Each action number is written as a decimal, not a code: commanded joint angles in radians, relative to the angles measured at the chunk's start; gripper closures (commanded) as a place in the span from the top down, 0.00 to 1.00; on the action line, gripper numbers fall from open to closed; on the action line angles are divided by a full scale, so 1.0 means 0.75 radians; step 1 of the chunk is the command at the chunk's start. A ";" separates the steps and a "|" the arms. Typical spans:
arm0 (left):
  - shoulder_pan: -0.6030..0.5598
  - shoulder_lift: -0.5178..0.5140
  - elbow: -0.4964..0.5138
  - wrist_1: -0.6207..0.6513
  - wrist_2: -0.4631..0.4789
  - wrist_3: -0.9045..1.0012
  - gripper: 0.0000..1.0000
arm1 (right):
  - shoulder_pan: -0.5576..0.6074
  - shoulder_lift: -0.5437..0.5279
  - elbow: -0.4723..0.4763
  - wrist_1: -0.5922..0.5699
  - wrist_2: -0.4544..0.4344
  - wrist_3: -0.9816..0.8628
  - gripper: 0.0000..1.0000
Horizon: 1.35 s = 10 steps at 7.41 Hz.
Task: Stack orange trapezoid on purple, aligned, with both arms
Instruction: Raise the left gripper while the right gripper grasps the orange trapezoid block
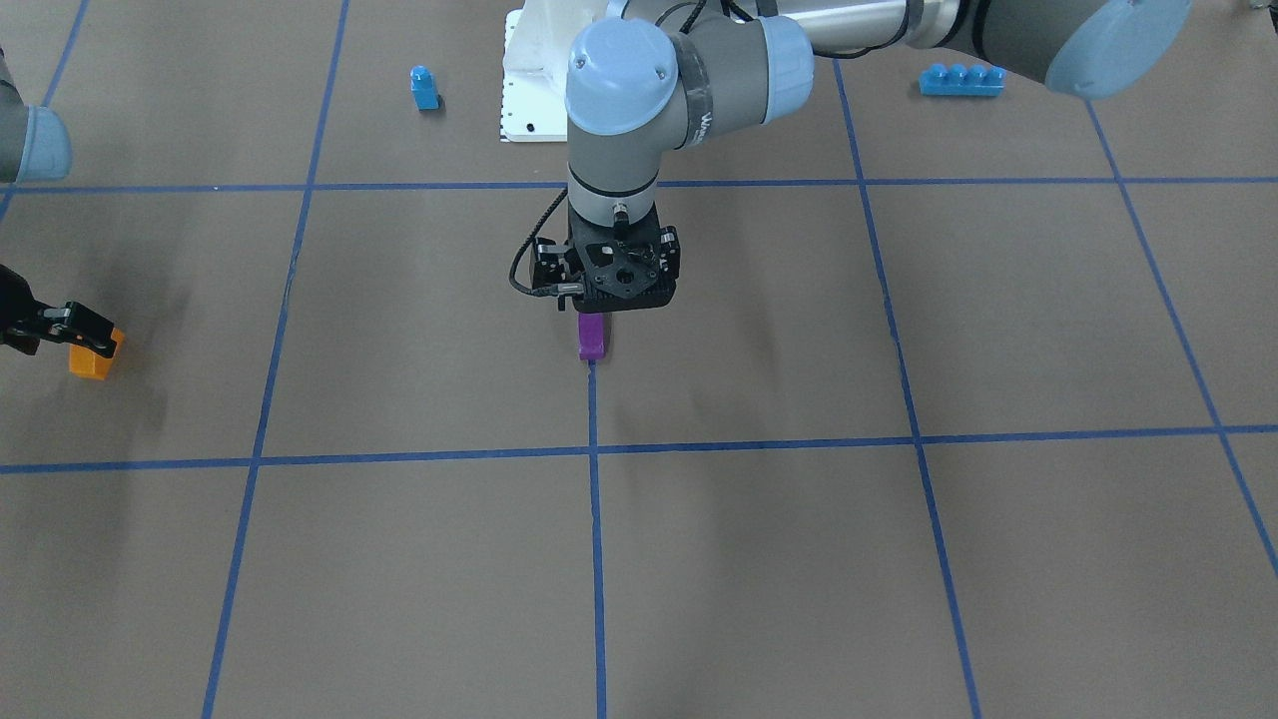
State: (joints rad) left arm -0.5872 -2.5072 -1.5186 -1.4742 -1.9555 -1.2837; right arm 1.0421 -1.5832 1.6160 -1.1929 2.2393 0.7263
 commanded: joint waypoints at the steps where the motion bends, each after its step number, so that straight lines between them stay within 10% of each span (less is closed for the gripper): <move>1: 0.000 0.001 0.000 0.000 0.002 -0.002 1.00 | -0.023 -0.012 -0.064 0.113 0.000 0.003 0.92; 3: 0.000 0.001 -0.002 0.000 0.002 -0.004 1.00 | -0.027 -0.012 -0.069 0.120 0.004 0.007 0.87; 8: 0.002 0.001 -0.002 0.000 0.002 -0.035 1.00 | -0.029 -0.014 -0.058 0.120 0.021 0.005 0.00; 10: -0.011 0.001 -0.002 0.000 0.002 -0.033 1.00 | -0.023 -0.010 0.045 0.077 0.068 0.007 0.00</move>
State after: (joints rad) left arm -0.5888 -2.5065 -1.5202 -1.4742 -1.9543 -1.3095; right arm 1.0213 -1.5920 1.5945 -1.1128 2.2671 0.7307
